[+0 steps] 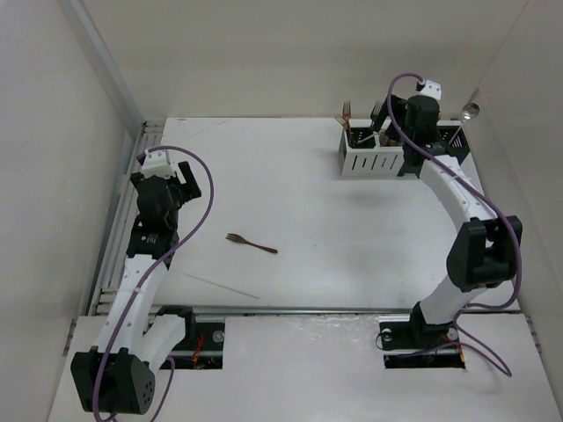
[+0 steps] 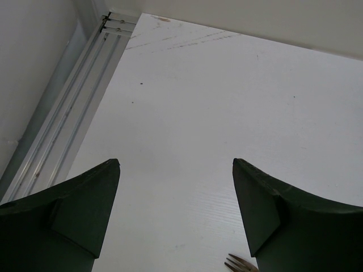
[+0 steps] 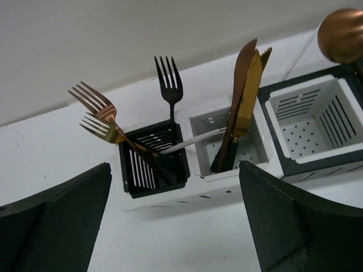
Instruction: Sort the eating utensils into containers
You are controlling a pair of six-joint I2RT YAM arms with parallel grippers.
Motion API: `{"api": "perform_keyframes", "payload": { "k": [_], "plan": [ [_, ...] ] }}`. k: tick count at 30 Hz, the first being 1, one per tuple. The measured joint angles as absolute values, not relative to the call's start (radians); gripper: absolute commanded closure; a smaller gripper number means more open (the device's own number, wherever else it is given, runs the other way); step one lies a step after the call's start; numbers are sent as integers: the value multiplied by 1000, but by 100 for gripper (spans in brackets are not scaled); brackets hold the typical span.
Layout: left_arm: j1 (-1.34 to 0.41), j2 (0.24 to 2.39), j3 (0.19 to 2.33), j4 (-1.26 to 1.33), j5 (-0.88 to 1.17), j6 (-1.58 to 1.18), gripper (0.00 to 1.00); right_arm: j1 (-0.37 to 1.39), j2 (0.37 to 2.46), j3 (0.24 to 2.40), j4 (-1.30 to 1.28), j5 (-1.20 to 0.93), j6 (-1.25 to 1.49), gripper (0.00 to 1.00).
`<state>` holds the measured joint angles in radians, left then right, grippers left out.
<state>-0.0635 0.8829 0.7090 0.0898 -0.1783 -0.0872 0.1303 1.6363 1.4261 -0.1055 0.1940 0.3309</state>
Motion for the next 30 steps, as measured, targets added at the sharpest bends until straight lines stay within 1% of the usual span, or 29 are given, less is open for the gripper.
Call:
{"api": "perform_keyframes", "payload": {
  "k": [3,4,9,17,18,20,21,22,23,25,28,30],
  "plan": [
    [-64,883,709,90,-176,-87,23,125,1690,1460,-123,209,356,10],
    [-64,883,709,90,-175,-87,23,125,1711,1477,-124,213,363,14],
    [-64,883,709,90,-173,-87,23,124,1809,1547,-138,237,398,20],
    [-64,883,709,90,-177,-87,23,124,1889,1604,-196,270,445,20],
    [-64,883,709,90,-177,-87,23,124,1898,1604,-194,273,445,22],
    [-64,883,709,90,-177,-87,23,124,1922,1615,-193,277,442,31],
    [-64,883,709,90,-177,-87,23,124,1937,1625,-192,279,437,38],
    [-64,883,709,90,-177,-87,23,124,1951,1632,-192,280,434,56],
    [-64,883,709,90,-177,-86,23,124,1961,1637,-192,281,429,62],
    [-64,883,709,90,-177,-86,23,124,1972,1642,-186,278,434,64],
    [-64,883,709,91,-177,-86,23,125,1972,1650,-168,283,427,64],
    [-64,883,709,91,-177,-86,23,124,1972,1655,-164,287,417,62]
  ]
}}
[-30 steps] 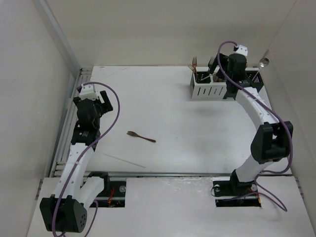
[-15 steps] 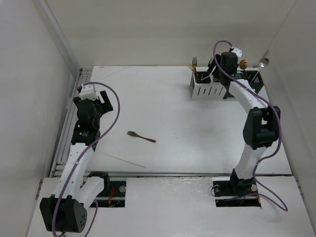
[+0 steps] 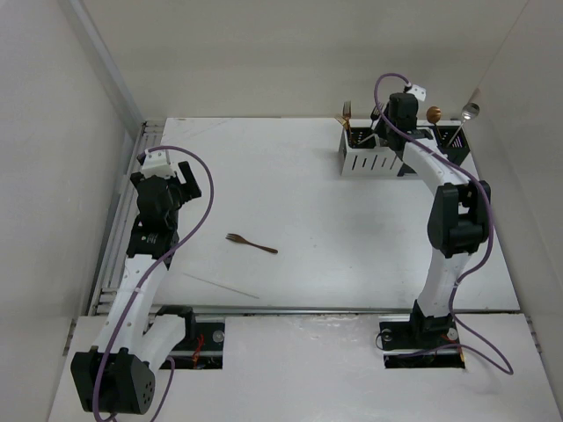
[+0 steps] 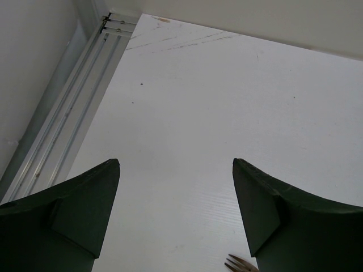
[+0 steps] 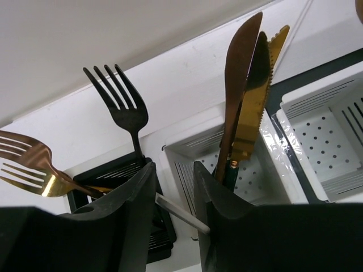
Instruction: Sort the eating utensils into containers
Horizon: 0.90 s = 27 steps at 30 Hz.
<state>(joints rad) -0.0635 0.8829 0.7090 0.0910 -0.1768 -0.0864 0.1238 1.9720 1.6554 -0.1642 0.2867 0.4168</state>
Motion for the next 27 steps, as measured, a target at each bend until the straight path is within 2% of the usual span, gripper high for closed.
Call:
{"api": "perform_keyframes", "payload": {
  "k": [1,2,3,6,18,27],
  "plan": [
    [-64,883,709,91,-177,-86,23,124,1972,1657,-164,289,411,64],
    [-64,883,709,91,-177,-86,23,124,1972,1660,-164,290,406,76],
    [-64,883,709,92,-177,-86,23,123,1972,1661,-161,286,408,84],
    [-64,883,709,93,-177,-86,21,126,1972,1679,-118,271,418,100],
    [-64,883,709,93,-177,-81,21,143,1937,1684,-122,264,317,100],
    [-64,883,709,97,-177,-78,21,162,1707,1680,-97,319,161,100]
  ]
}}
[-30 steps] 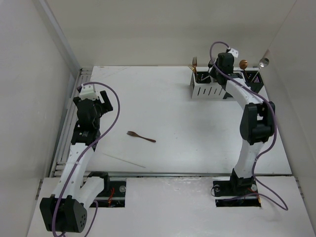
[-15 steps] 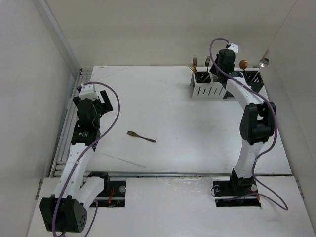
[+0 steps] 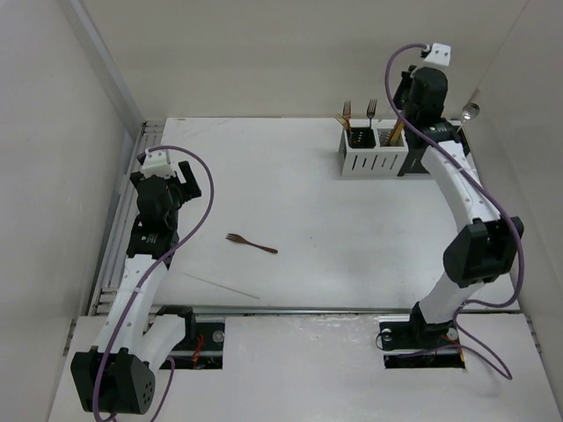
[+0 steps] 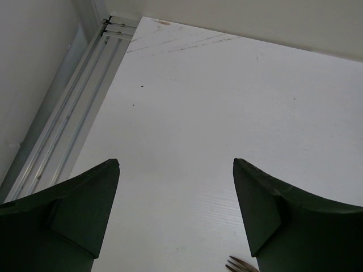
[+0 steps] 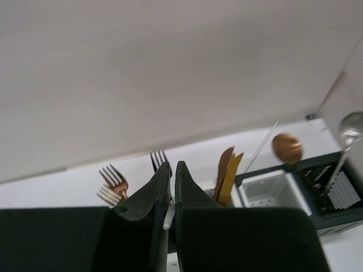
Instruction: Sort the eating utensils into containers
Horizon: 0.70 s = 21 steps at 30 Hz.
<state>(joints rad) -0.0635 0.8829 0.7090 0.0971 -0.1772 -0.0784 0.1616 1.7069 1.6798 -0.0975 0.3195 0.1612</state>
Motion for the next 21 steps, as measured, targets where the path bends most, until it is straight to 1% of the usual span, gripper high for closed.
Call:
{"api": "perform_keyframes", "payload": {
  "k": [5,8,15,21],
  "plan": [
    [-64,883,709,101,-177,-79,21,144,1617,1699,-58,378,98,100],
    [-64,883,709,101,-177,-78,21,94,1597,1701,-43,406,66,100],
    [-64,883,709,101,-177,-78,21,-52,1620,1692,-44,425,25,100],
    [-64,883,709,101,-177,-78,21,-66,1671,1653,-43,393,35,100]
  ]
}}
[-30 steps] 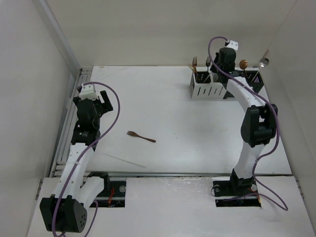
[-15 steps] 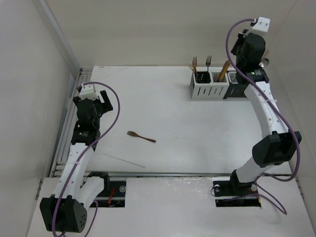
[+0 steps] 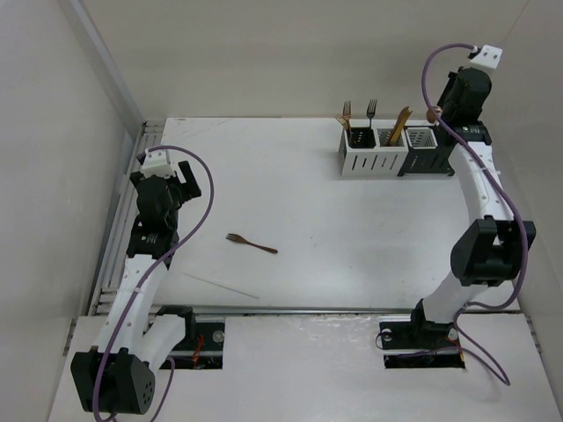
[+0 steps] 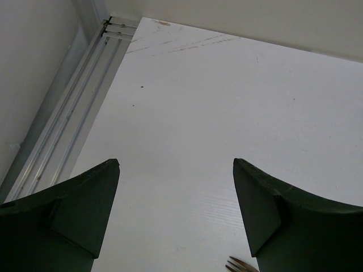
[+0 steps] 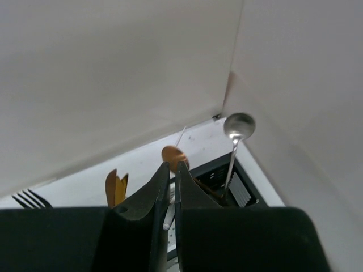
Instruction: Sort the eating utensils into containers
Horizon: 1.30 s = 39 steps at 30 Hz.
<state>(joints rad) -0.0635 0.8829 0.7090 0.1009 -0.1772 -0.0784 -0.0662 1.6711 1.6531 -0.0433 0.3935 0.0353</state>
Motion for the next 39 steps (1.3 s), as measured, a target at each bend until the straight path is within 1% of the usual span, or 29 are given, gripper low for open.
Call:
{"api": "perform_keyframes", "payload": {
  "k": [5,12,13,14,16,17,18,19,23,26,28,32,35,37,38,39],
  "plan": [
    [-64,883,709,101,-182,-78,21,-66,1740,1623,-51,334,69,100],
    [-59,883,709,101,-185,-78,21,-66,1761,1581,-55,306,110,100],
    [-58,883,709,101,-186,-78,21,-66,1763,1576,-52,305,113,91],
    [-57,883,709,101,-187,-78,21,-66,1769,1573,-54,303,114,60],
    [-57,883,709,101,-187,-78,21,-66,1785,1572,-60,291,120,35],
    [-57,883,709,101,-188,-78,21,-66,1793,1572,-68,277,118,14],
    [-57,883,709,101,-188,-78,21,-66,1799,1572,-78,262,120,3],
    [-57,883,709,101,-188,-78,21,-66,1804,1572,-91,245,110,0],
    [-57,881,709,101,-187,-78,21,-51,1796,1575,-130,229,58,0],
    [-57,880,709,101,-187,-78,21,13,1761,1576,-150,290,-31,0],
    [-57,879,709,101,-186,-78,21,107,1721,1576,-160,336,-99,0],
    [-57,879,709,101,-180,-79,21,381,1650,1580,-181,359,-198,0],
    [-57,876,709,101,-176,-79,21,567,1650,1592,-228,260,-245,0],
    [-57,871,709,100,-177,-80,21,651,1683,1599,-270,172,-276,0],
    [-57,867,709,99,-177,-80,21,689,1711,1602,-288,134,-288,4],
    [-57,862,709,99,-177,-80,21,718,1745,1604,-307,95,-298,6]
  ]
}}
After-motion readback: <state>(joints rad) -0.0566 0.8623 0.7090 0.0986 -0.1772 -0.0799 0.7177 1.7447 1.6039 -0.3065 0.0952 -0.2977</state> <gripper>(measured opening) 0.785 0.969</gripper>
